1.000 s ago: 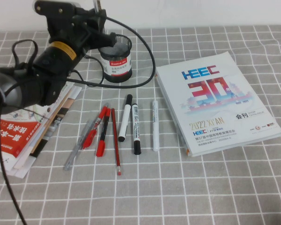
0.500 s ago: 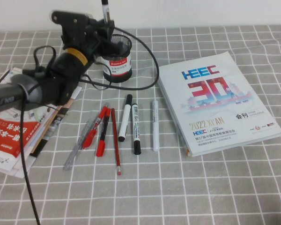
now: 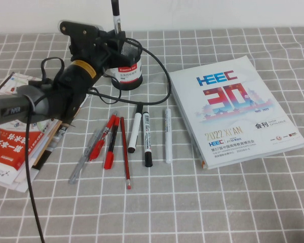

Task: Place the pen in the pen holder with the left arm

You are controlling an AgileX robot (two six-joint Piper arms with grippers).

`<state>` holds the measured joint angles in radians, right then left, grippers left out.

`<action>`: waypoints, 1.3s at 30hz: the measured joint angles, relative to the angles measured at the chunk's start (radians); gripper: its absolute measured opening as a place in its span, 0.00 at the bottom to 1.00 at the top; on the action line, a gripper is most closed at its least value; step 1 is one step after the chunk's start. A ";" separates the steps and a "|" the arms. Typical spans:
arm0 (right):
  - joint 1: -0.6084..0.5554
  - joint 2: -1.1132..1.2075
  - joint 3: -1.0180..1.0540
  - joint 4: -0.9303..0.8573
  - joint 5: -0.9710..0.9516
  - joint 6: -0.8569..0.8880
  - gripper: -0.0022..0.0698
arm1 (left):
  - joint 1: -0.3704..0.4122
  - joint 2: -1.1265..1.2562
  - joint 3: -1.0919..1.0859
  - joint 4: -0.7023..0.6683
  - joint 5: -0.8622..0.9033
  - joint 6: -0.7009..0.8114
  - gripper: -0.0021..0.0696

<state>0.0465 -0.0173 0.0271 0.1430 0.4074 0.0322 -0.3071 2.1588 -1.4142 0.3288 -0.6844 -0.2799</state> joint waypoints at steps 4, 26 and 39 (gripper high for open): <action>0.000 0.000 0.000 0.000 0.000 0.000 0.01 | 0.000 0.000 0.000 0.000 0.016 0.000 0.24; 0.000 0.000 0.000 0.000 0.000 0.000 0.01 | -0.026 -0.455 0.113 0.112 0.400 -0.077 0.06; 0.000 0.000 0.000 0.000 0.000 0.000 0.01 | -0.027 -1.194 0.687 0.132 0.496 -0.152 0.03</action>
<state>0.0465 -0.0173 0.0271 0.1430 0.4074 0.0322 -0.3345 0.9649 -0.7273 0.4605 -0.1887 -0.4316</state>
